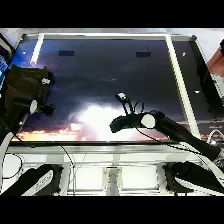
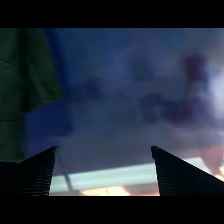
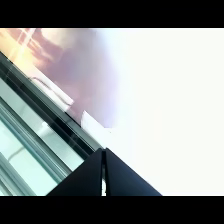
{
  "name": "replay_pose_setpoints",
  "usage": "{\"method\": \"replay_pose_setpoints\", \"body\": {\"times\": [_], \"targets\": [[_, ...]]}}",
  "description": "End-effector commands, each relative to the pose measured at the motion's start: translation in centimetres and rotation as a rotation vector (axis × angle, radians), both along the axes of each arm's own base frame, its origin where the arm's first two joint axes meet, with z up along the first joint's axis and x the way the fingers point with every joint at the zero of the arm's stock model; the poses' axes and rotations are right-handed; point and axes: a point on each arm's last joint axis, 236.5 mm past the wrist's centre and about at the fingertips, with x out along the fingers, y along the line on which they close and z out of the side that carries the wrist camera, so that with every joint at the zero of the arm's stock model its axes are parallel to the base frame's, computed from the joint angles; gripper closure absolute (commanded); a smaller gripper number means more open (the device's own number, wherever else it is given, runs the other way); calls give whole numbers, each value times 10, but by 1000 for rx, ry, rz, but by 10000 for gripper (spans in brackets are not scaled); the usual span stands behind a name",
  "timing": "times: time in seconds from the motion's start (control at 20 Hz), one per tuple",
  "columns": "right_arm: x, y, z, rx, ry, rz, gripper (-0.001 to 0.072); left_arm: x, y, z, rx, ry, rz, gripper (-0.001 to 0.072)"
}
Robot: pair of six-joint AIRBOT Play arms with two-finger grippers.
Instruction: Fold the clothes and pants, and hang the long-sleeved shirts on hangers.
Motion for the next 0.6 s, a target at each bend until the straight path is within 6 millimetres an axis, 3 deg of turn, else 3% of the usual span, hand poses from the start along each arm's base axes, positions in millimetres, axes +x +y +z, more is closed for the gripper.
{"method": "replay_pose_setpoints", "body": {"times": [0.0, 0.05, 0.3, 0.45, 0.5, 0.55], "targets": [[0, 0, 0, 0, 0, 0, 692, 20, 34, 21, 134, -98, -8, 110], [0, 0, 0, 0, 1, 1, 692, 17, 45, 20, 149, -83, 4, 211], [0, 0, 0, 0, 0, 0, 692, -3, 96, 6, 160, -14, 130, 217], [0, 0, 0, 0, 0, 0, 692, 2, 101, -13, 172, 28, 96, 204], [0, 0, 0, 0, 0, 0, 692, 2, 97, -26, 194, 82, 43, 130], [0, 0, 0, 0, 0, 0, 692, 2, 97, -38, 232, 142, -7, 103]]}}
